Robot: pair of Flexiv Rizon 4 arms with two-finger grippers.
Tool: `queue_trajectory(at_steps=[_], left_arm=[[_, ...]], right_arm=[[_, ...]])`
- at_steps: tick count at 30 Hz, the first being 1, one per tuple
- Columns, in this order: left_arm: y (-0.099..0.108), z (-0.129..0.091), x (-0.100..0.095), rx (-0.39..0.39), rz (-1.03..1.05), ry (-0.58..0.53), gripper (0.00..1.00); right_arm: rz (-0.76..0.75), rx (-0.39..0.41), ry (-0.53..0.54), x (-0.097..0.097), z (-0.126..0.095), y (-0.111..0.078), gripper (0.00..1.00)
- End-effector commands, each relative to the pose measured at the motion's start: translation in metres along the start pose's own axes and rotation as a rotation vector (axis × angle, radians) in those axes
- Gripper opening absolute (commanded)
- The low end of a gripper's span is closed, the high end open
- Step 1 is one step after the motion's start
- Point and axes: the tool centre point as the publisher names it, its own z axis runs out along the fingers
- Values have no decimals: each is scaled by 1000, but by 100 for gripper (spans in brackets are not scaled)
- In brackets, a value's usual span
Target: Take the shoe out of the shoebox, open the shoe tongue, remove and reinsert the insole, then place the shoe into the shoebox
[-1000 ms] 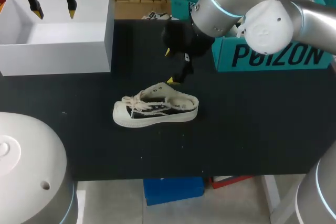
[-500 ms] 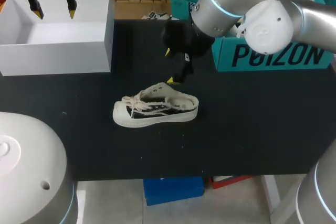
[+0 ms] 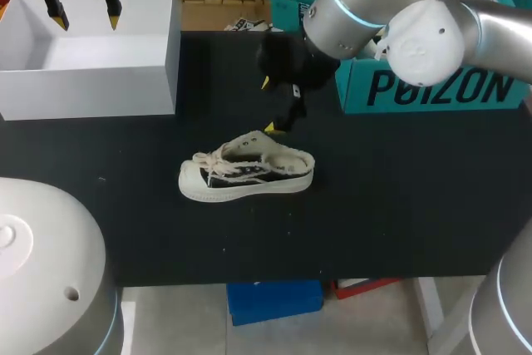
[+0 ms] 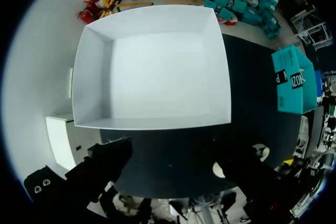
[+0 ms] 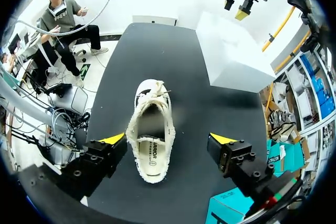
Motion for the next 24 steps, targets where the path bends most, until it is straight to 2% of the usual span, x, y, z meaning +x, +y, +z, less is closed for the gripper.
queue_trajectory(at_steps=[1,6,15,24], left_arm=[[1,-1,0,-1,-1,-2,100],[1,-1,0,-1,-1,-2,100],[1,-1,0,-1,-1,-2,100],[1,-1,0,-1,-1,-2,100]], right_arm=[[0,-1,0,0,2,0,100],[0,-1,0,0,2,0,100],[-13,-141,-2,-2,10,-19,100],[15,-200,13,6,25,-42,100]])
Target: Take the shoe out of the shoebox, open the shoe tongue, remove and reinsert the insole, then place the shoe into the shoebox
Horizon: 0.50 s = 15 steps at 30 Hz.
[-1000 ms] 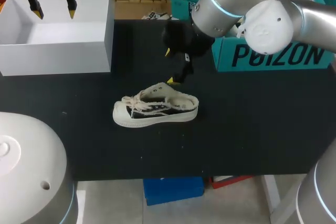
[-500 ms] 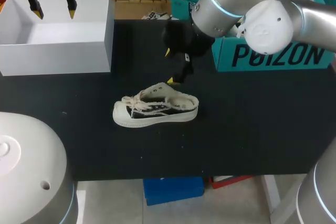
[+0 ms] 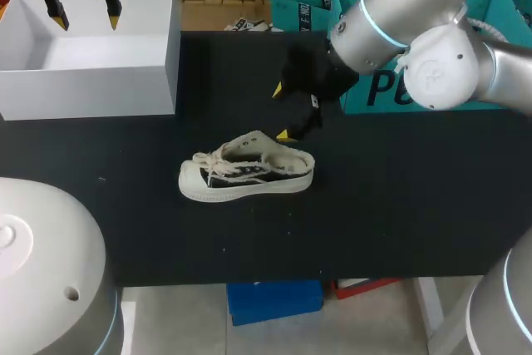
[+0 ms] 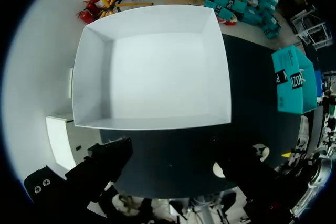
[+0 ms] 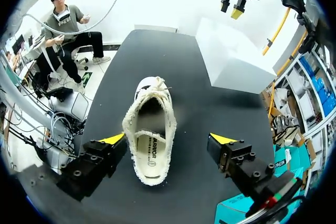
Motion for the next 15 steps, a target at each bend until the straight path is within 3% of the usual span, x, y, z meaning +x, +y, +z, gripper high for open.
queue_trajectory(at_steps=[1,8,15], left_arm=[[1,-1,0,-1,-1,-2,100],[1,-1,0,-1,-1,-2,100],[1,-1,0,-1,-1,-2,100]], right_arm=[[15,-84,-5,6,8,-15,100],[66,-192,-9,17,22,-35,100],[104,-240,-3,29,34,-46,100]])
